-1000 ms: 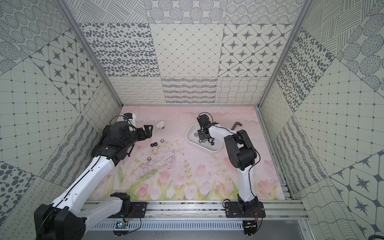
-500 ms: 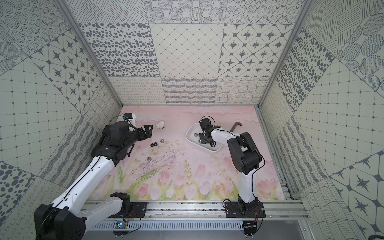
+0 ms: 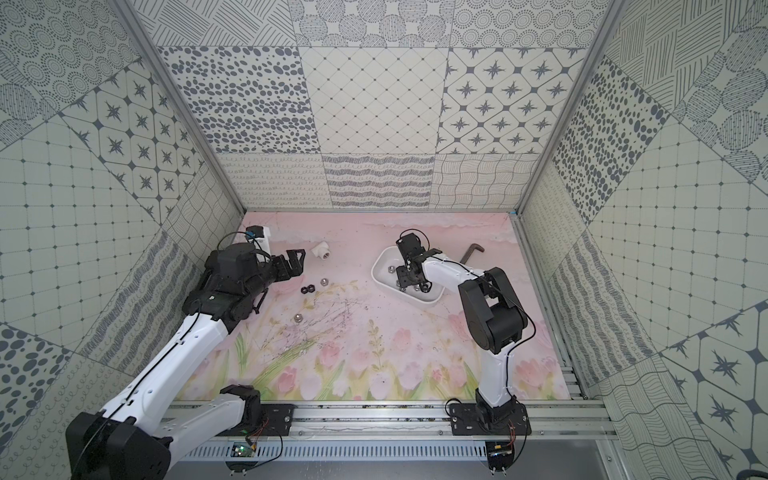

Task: Put the nuts on the desktop into the storage box
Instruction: Place the nut in the storage box, then pick up the nut from the center of the board.

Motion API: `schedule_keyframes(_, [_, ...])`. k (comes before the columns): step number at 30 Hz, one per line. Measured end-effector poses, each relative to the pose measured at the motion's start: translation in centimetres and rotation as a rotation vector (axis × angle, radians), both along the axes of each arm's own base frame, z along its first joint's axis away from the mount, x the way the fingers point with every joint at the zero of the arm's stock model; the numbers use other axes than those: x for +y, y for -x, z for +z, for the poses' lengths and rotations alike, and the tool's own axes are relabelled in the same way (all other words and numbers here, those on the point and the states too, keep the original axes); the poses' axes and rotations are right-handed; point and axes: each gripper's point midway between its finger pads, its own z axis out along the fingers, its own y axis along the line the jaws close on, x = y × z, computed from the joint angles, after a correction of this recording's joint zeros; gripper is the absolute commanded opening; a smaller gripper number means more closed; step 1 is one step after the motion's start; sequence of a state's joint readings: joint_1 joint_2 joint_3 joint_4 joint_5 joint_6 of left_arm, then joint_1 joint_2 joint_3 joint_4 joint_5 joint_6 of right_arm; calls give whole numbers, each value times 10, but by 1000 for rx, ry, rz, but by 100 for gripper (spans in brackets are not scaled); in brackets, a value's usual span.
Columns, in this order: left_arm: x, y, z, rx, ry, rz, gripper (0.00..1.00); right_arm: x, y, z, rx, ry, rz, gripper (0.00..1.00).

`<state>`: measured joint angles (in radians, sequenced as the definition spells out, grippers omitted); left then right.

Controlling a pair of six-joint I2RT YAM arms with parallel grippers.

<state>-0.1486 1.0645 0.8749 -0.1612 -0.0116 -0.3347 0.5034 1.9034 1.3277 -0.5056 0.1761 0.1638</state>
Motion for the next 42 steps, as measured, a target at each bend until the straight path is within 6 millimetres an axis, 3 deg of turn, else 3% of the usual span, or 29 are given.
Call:
schedule_keyframes(6, [0, 0, 0, 0, 0, 0, 99, 30, -9, 73, -157, -60, 63, 66])
schedule_keyframes(9, [0, 0, 0, 0, 0, 0, 99, 65, -4, 101, -214, -101, 142, 66])
schedule_keyframes(12, [1, 0, 0, 0, -1, 4, 99, 108, 12, 111, -228, -143, 240, 65])
schedule_keyframes(16, [6, 0, 3, -9, -6, 32, 99, 166, 38, 95, -194, -187, 366, 63])
schedule_keyframes(22, [35, 1, 2, 20, 1, 152, 99, 231, 79, 40, -82, -206, 502, 62])
schedule_keyframes(26, [62, 0, 12, 30, 31, 242, 99, 260, 103, 17, -35, -214, 564, 63])
schedule_keyframes(30, [74, 1, 26, 21, 44, 281, 99, 290, 117, 10, -28, -238, 615, 65])
schedule_keyframes(42, [76, 7, 20, 51, 67, 272, 99, 348, 143, -8, -36, -257, 713, 68])
